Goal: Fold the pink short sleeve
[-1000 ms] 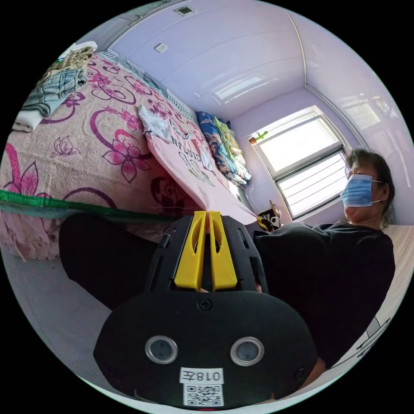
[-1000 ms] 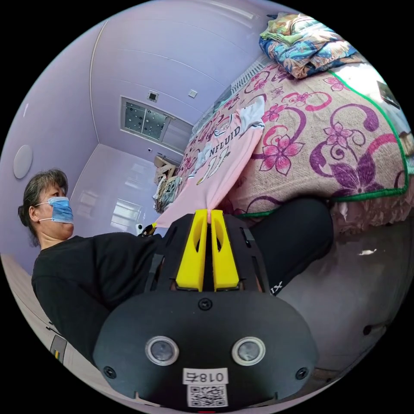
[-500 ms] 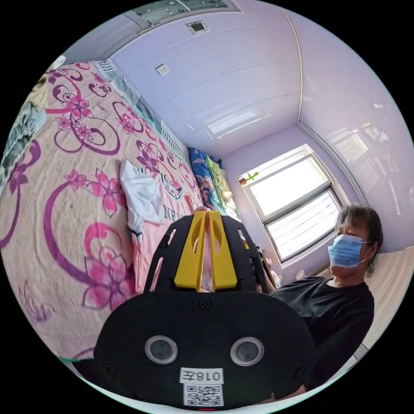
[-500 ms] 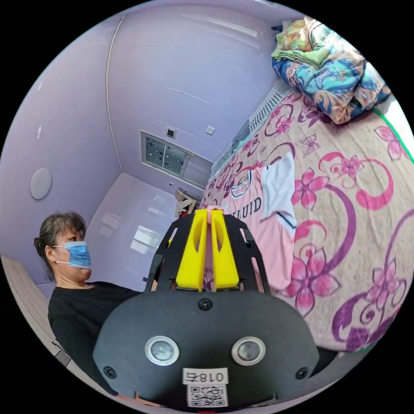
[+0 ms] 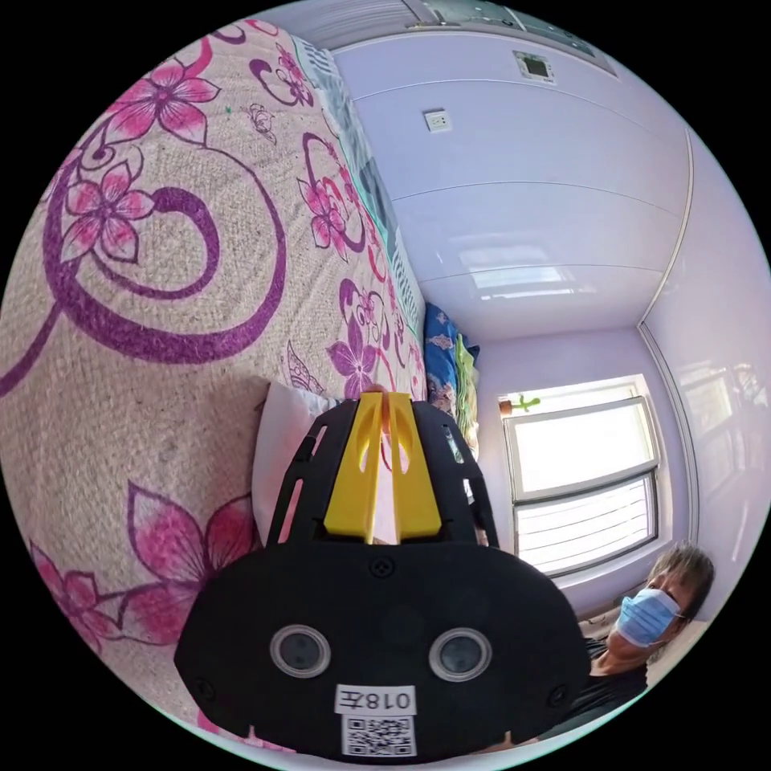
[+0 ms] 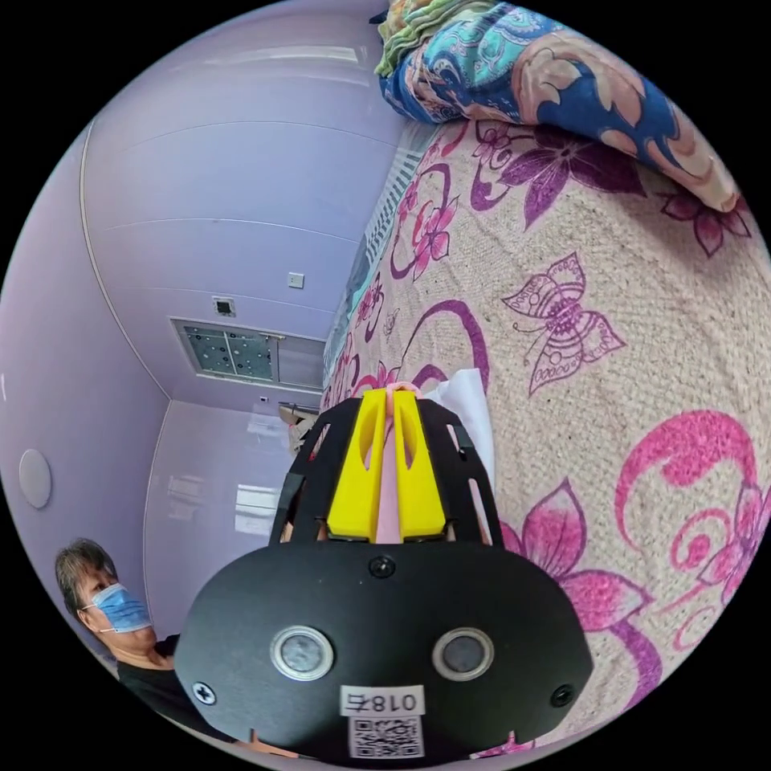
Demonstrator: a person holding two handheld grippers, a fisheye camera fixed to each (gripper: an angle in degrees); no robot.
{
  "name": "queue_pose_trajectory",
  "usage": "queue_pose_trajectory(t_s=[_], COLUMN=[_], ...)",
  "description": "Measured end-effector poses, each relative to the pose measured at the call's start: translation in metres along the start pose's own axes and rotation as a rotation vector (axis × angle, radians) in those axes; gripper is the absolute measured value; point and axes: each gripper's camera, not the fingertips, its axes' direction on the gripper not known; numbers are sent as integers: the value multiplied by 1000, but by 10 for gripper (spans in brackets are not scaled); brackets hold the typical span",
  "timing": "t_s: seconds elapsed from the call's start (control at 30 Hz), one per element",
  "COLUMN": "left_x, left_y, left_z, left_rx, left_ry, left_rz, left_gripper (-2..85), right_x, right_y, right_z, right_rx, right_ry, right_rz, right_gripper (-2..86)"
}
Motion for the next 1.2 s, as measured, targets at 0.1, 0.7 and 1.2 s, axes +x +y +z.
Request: queue_pose_trajectory(t_s=[0.1, 0.7, 1.2], left_x=[-5, 134, 165], left_y=[-19, 105, 161], left_z=[13, 83, 100], left_rx=[13, -408, -478], left_ry=[-13, 151, -274], left_rz=[-44, 492, 471], left_gripper=[32, -8, -9], right_x=[3, -176, -234], right_y=[-23, 34, 11], right_z=[21, 259, 409], right_rx=[0, -674, -883], right_ry=[-18, 117, 139], right_rz=[44, -737, -802], right_gripper=[71, 53, -8])
